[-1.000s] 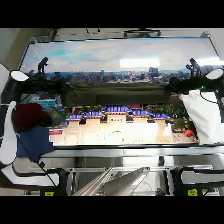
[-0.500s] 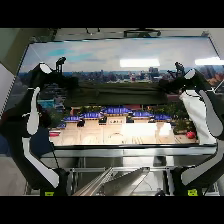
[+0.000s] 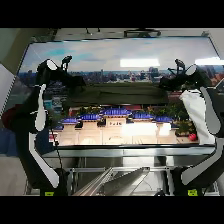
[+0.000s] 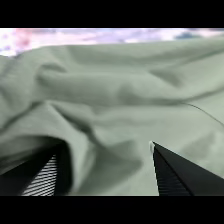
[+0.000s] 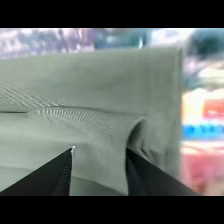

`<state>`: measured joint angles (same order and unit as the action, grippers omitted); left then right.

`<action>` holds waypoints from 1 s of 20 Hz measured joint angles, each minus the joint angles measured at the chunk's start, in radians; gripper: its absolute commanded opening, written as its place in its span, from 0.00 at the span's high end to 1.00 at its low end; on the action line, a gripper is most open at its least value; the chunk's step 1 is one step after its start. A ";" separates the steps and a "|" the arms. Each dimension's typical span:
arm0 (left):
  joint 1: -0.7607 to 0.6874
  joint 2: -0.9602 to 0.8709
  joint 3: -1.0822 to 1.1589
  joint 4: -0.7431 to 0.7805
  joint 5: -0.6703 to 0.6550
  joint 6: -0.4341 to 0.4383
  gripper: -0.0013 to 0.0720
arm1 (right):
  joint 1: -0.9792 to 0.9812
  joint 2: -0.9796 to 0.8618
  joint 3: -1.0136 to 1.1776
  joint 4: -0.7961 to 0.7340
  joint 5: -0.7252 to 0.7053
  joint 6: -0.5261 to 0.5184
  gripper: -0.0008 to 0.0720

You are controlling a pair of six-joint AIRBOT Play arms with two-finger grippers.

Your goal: Fold the shirts.

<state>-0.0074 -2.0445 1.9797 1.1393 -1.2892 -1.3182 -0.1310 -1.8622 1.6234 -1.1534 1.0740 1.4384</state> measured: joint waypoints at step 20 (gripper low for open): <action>-0.034 0.238 0.006 -0.036 -0.052 -0.017 0.95 | -0.084 -0.179 0.106 0.217 0.208 -0.309 0.96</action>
<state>-0.0414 -1.8065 1.9858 1.1030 -1.3411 -1.3350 -0.2153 -2.0415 1.7294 -0.9363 1.2823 1.1294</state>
